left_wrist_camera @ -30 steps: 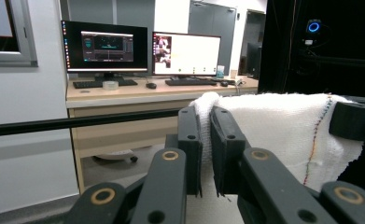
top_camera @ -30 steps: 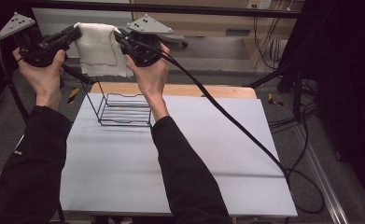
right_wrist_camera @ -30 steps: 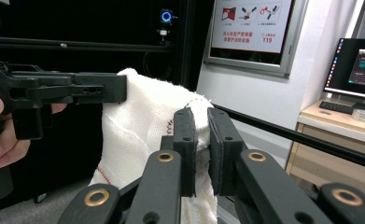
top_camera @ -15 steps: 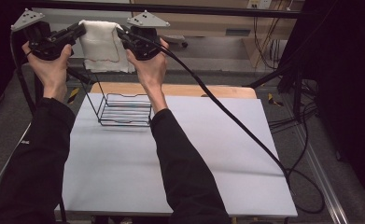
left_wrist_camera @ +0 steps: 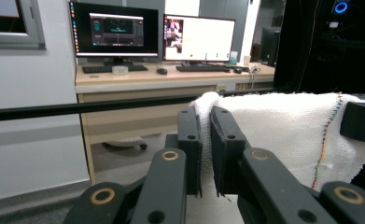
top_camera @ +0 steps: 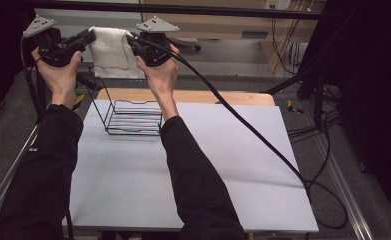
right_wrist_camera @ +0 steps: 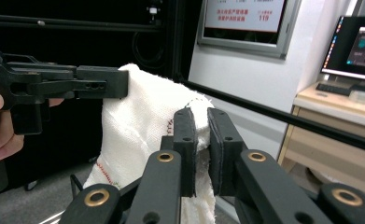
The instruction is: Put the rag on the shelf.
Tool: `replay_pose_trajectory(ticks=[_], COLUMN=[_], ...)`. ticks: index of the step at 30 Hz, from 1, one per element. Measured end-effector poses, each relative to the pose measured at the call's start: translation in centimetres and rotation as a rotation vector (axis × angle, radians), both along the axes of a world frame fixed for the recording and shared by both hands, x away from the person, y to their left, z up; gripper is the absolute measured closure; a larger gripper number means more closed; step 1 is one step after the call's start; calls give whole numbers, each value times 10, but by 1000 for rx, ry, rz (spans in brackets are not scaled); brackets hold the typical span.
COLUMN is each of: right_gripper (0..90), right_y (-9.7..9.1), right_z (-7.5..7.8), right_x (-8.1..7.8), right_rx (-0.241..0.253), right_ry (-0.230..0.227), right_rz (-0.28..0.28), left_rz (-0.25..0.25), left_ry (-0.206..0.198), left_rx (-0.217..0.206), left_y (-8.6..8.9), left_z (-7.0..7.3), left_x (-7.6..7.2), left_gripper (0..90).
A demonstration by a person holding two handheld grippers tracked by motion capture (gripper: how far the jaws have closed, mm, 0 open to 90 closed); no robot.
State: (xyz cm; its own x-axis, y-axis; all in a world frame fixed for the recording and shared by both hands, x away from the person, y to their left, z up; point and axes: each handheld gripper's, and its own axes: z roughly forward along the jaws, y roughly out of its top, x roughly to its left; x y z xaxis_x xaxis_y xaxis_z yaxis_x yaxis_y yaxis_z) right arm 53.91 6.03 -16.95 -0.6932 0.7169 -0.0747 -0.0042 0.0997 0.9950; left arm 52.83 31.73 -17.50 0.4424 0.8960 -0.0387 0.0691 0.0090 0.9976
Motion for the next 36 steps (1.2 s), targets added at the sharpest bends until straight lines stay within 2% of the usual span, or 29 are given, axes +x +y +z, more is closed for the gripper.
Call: replay_pose_trajectory(ticks=[5, 7, 11, 21, 36], right_gripper=[830, 830, 830, 829, 826], right_y=[3, 3, 1, -6, -3], right_z=[-6, -9, -16, -32, -39], right_x=[-2, -4, -5, -11, -23], right_rx=[-33, -30, -34, -36, -50], right_ry=[4, 13, 40, 75, 68], right_rz=[2, 5, 3, 12, 39], left_rz=[-5, -15, -24, -44, -66], left_ry=[11, 17, 33, 33, 41], left_rx=[-6, -14, 14, 30, 32], left_y=[3, 4, 2, 1, 8], left_z=[-10, -14, -22, -39, -43], left_x=[-1, -3, -6, -18, -30], left_gripper=[830, 830, 829, 829, 826])
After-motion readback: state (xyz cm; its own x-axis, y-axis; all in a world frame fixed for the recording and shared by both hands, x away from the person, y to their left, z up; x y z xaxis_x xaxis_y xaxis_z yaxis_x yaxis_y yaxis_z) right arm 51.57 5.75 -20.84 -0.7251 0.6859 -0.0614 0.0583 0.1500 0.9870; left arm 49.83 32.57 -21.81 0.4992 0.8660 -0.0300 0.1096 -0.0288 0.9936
